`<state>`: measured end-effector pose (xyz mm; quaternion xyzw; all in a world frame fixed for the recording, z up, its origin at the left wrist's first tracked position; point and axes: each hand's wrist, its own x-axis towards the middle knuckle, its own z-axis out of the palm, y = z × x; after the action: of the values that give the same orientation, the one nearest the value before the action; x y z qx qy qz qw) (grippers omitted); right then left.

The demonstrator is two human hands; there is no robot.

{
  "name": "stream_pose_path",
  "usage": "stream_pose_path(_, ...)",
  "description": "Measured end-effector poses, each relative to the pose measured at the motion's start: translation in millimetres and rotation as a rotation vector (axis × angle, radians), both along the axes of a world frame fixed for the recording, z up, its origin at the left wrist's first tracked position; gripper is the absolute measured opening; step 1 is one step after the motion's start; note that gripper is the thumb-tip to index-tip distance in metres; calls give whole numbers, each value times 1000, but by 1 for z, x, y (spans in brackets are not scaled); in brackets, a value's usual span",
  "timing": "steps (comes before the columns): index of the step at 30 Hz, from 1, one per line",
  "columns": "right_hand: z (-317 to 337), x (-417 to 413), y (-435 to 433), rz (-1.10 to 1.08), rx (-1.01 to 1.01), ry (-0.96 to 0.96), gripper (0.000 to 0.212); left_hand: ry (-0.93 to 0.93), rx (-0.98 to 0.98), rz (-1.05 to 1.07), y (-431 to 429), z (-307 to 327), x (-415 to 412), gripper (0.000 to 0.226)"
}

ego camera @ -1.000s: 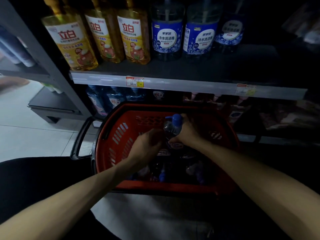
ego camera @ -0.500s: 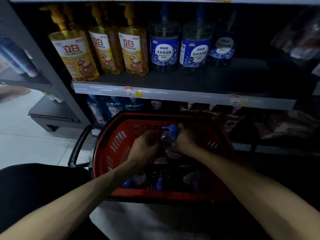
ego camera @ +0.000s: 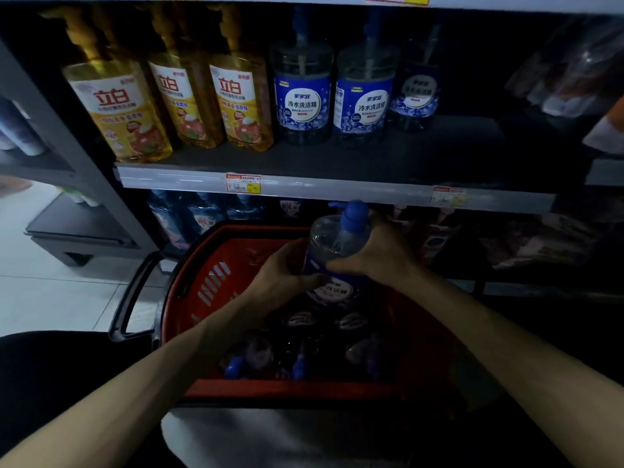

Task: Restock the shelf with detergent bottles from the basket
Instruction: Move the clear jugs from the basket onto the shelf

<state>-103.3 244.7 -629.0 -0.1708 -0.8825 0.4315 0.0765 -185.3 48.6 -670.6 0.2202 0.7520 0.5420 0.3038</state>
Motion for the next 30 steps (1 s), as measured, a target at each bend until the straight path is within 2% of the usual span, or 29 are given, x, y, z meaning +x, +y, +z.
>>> stream_pose_path(1,5,2,3,2,-42,7,95,-15,20,-42,2,4,-2,84)
stream_pose_path(6,38,15,9,17,-199,45,85,-55,16,-191,10,20,-8,79)
stream_pose_path(10,46,20,2,71,-182,76,89,-77,40,-164,15,23,2,64)
stream_pose_path(13,45,21,4,58,-228,85,90,-118,82,-138,18,20,17,62)
stream_pose_path(17,46,28,1,35,-274,94,93,-256,132,-21,20,13,30,74)
stream_pose_path(19,47,32,-1,41,-356,95,92,-325,156,-18,20,13,34,82)
stream_pose_path(21,50,37,-2,54,-463,22,95,-381,190,-38,18,17,39,74)
stream_pose_path(22,47,39,0,55,-522,-30,92,-416,199,-39,17,18,40,71)
stream_pose_path(23,47,41,2,64,-582,-59,81,-443,201,-32,15,21,43,70)
stream_pose_path(25,48,52,5,103,-573,-94,50,-456,200,-13,14,24,46,75)
stream_pose_path(28,42,72,6,192,-446,-220,52,-441,230,36,14,32,45,71)
stream_pose_path(30,36,86,1,227,-416,-218,60,-385,232,68,16,42,43,74)
